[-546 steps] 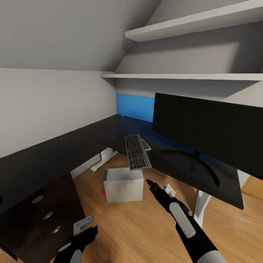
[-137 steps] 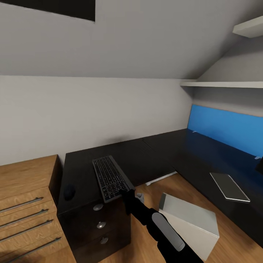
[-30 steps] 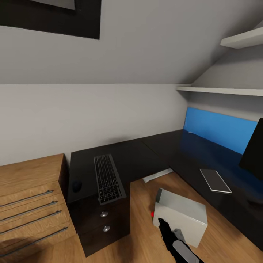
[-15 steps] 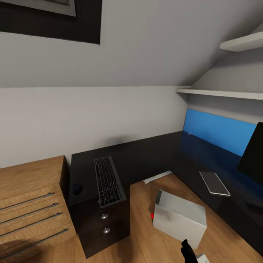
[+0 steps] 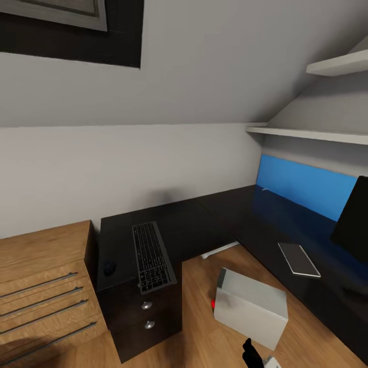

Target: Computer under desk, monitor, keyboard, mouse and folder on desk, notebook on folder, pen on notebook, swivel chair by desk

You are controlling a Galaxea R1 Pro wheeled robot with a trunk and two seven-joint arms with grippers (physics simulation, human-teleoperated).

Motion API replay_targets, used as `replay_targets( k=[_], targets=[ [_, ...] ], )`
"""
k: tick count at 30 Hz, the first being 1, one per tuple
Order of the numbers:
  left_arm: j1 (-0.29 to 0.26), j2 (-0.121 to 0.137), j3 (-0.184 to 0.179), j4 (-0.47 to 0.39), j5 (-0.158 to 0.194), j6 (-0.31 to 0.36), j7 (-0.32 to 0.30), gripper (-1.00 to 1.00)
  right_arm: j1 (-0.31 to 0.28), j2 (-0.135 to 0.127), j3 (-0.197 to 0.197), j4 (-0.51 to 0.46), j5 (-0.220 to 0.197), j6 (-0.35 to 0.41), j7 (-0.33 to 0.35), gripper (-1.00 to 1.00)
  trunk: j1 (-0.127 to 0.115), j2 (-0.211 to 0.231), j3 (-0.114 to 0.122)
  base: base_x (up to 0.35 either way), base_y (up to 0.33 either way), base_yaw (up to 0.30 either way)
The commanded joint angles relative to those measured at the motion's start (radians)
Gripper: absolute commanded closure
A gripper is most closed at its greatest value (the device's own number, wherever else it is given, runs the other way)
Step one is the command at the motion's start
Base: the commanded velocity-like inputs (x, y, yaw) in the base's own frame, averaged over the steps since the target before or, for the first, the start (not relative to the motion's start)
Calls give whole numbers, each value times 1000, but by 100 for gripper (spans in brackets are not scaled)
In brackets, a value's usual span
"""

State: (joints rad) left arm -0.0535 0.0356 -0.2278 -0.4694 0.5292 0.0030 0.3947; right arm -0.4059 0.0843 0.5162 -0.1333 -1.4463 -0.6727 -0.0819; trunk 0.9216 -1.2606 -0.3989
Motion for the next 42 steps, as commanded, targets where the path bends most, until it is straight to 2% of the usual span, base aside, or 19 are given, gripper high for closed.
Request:
replay_targets(
  k=[1, 5, 7, 12, 21, 28, 36, 42],
  targets=[
    [0, 1, -8, -2, 8, 0, 8, -100, -1, 1, 8, 1, 6, -3, -7, -100, -4, 7, 2, 0, 0, 0],
    [12, -22, -8, 11, 6, -7, 12, -100, 22, 11, 12, 24, 26, 3, -12, -100, -19, 34, 15, 0, 0, 0],
    [12, -33, -8, 9, 6, -2, 13, -100, 29, 12, 10, 35, 19, 1, -12, -100, -27, 48, 21, 0, 0, 0],
    [12, -40, -7, 6, 8, 12, 16, -100, 40, 4, 8, 60, -9, -7, -5, -100, -46, 83, 36, 0, 0, 0],
    [12, -41, -7, 6, 8, 15, 17, -100, 43, 1, 8, 111, -12, -11, -2, -100, -80, 146, 65, 0, 0, 0],
    [12, -42, -7, 8, 8, 15, 17, -100, 44, 0, 7, 129, 28, -17, 35, -100, -107, 195, 87, 0, 0, 0],
    [12, -43, -8, 9, 8, 10, 19, -100, 44, -1, 7, 130, 76, -18, 36, -100, -138, 251, 112, 0, 0, 0],
    [12, -47, -11, 50, 5, -74, 19, -100, 44, -1, 7, 131, 76, -18, 33, -100, -161, 293, 130, 0, 0, 34]
  ],
)
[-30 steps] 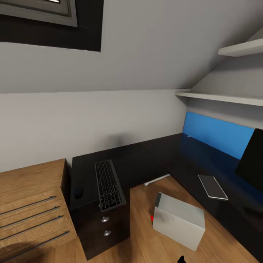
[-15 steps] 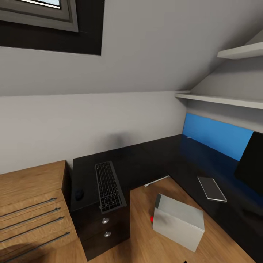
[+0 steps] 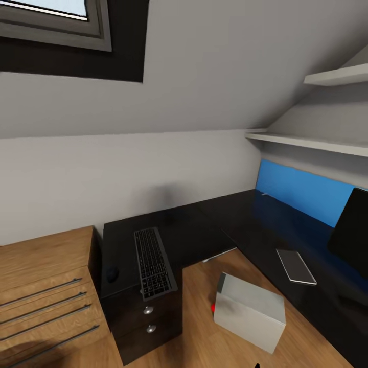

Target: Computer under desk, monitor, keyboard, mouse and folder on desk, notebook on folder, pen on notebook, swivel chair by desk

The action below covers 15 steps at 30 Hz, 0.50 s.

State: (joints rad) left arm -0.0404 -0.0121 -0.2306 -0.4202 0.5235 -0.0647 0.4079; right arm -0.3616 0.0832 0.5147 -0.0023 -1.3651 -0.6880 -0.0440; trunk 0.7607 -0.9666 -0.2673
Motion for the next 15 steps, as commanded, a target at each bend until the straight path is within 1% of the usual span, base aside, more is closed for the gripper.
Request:
replay_targets(
  k=[1, 7, 15],
  targets=[
    [-1, 0, -9, 7, 10, -17, 6, -100, 0, 0, 8, 0, -5, -2, -5, -100, -4, 6, 2, 0, 0, 138],
    [-1, 0, -13, 27, 9, -51, 6, -100, 0, 1, 8, 1, -5, -2, -7, -100, -27, 48, 21, 0, 0, 192],
    [-1, -1, -15, 34, 9, -63, 5, -100, 0, -3, 8, 2, -5, -2, -8, -100, -58, 104, 46, -1, -1, 232]
  ],
)
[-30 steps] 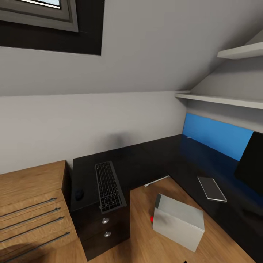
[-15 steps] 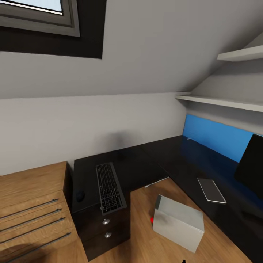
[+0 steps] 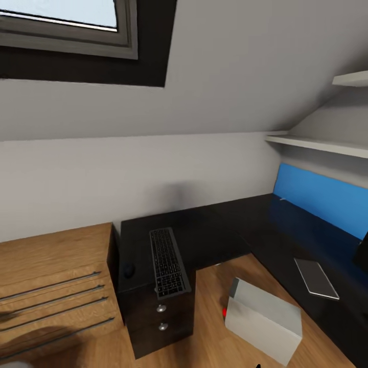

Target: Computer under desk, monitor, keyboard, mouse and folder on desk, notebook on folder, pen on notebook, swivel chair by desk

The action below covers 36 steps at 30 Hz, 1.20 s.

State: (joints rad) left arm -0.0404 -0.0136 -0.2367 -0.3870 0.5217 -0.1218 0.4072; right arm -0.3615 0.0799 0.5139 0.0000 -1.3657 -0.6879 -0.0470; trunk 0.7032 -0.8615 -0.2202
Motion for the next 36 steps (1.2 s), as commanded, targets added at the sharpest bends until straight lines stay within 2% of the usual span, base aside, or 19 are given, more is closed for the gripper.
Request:
replay_targets(
  k=[1, 9, 23, 26, 27, 29, 30, 36],
  targets=[
    [-1, 0, -9, 1, 11, -6, 6, -100, -1, 0, 9, 0, -4, -2, -5, -100, -4, 6, 2, -24, -24, 241],
    [-1, -14, -9, 2, 11, -8, 6, -100, -1, -9, 14, 12, 18, -2, -4, -100, -35, 62, 27, -165, -149, 244],
    [-1, -17, -22, 2, 10, -9, 5, -100, 0, -13, 26, 18, 182, 3, -8, -100, -88, 160, 71, -223, -206, 272],
    [-1, -17, -24, 2, 9, -10, 4, -100, 1, -14, 27, 18, 248, 5, -25, -100, -100, 181, 80, -49, -46, 284],
    [-1, -17, -28, 2, 10, -9, 1, -100, 1, -14, 27, 19, 297, 6, -40, -100, -104, 188, 83, -18, -17, 284],
    [-1, -16, -31, 3, 10, -8, 0, -100, 1, -14, 29, 19, 332, 7, -49, -100, -111, 202, 90, -13, -12, 246],
    [-1, -16, -32, 5, 11, -7, -1, -100, 1, -14, 29, 19, 369, 7, -57, -100, -115, 209, 93, -7, -7, 146],
    [-1, -10, -33, 10, 14, -10, -6, -100, 3, -16, 30, 20, 470, 9, -67, -100, -138, 251, 112, -4, -3, 72]
  ],
)
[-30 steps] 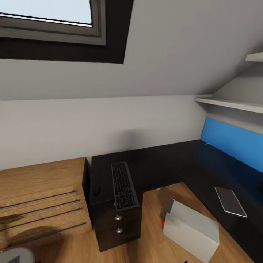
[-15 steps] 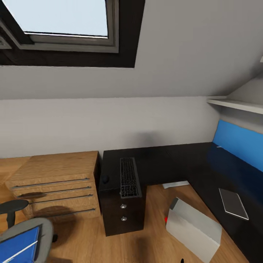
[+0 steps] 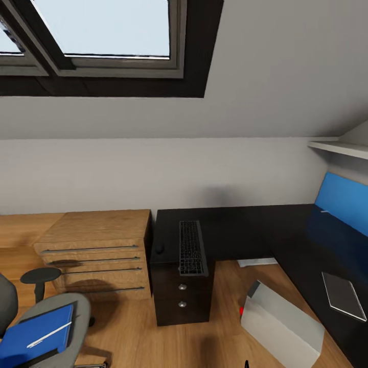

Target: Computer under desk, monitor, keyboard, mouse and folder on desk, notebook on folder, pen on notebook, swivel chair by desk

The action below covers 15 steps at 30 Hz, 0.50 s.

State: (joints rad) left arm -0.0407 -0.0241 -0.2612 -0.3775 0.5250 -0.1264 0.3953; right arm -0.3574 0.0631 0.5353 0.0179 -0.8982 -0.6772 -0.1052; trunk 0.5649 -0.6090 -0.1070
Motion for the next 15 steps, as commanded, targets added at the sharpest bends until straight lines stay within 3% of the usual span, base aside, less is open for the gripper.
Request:
replay_targets(
  k=[1, 3, 5, 12, 15],
  targets=[
    [-1, 1, -9, -2, 11, -6, 5, -100, -1, -1, 8, 2, 16, -2, -10, -100, -4, 6, 1, -2, -1, 31],
    [-2, 4, -8, -46, 11, 1, 3, -100, 0, -12, 9, 1, 90, -1, -13, -100, -11, 20, 8, -1, -1, 14],
    [-3, 7, -7, -63, 13, 9, 2, -100, 0, -14, 9, 1, 109, 0, -15, -100, -19, 34, 14, 0, 0, 5],
    [-5, 6, -9, -40, 10, 30, -67, -100, 0, -17, 3, -5, 123, -3, -14, -100, -46, 83, 36, 0, 0, 1],
    [-5, 8, -8, -18, 9, -24, -102, -100, 0, -16, 5, -8, 127, -7, -13, -100, -57, 104, 45, 0, 0, 0]
  ],
)
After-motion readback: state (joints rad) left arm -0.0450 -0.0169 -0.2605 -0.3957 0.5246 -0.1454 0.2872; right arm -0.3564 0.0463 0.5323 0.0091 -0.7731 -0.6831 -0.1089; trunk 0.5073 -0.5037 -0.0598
